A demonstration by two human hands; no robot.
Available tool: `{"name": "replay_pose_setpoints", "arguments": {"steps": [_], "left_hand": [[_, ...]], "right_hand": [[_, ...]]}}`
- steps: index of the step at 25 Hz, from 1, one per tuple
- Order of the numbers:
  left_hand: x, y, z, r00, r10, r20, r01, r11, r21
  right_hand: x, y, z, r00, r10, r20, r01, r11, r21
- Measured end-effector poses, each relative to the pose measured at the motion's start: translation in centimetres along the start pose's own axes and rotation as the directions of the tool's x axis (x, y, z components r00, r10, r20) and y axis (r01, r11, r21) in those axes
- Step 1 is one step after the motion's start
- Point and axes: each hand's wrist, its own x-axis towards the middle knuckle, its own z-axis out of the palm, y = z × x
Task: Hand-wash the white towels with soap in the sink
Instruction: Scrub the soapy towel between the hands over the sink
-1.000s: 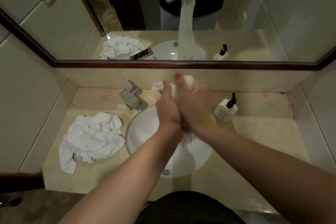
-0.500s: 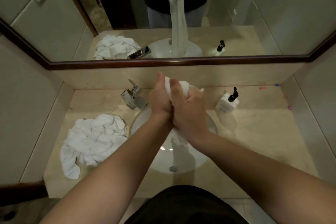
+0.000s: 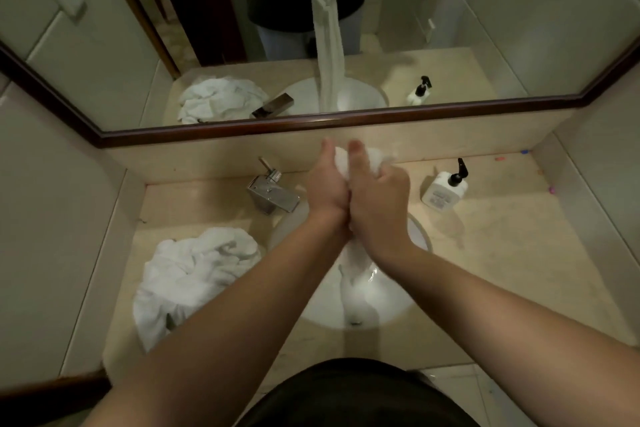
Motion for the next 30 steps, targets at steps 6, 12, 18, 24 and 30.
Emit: {"name": "replay_pose_setpoints", "arguments": {"steps": [6,12,18,24,30], "left_hand": [[0.0,0.2,-3.1,1.000,-0.002,0.009,0.002,0.998,0.057],[-0.8,0.3,-4.6,1.000,0.008,-0.002,-0.007,0.998,0.060],[-0.7,0.2,-5.9,0.999,0.005,0.033,-0.006,0.999,0.035],[-0.6,1.3,-6.4,0.998,-0.045,0.051,0.045,0.999,0.007],[-0.1,0.6,-7.2,0.998,-0.024,0.056,0.022,0.999,0.039]], "right_hand": [[-1.9,0.5,2.2,1.000,-0.010,-0.025,0.009,1.000,-0.018],[-2.5,0.1,3.3,0.996,0.059,-0.074,-0.061,0.998,-0.031],[-2.9,-0.1,3.9,0.999,0.019,-0.037,-0.023,0.995,-0.094],[-3.9,-0.4,4.4,0.999,0.016,0.033,-0.014,0.998,-0.059],[-4.8,0.6,4.7,0.999,0.012,0.043,-0.006,0.992,-0.124]]}}
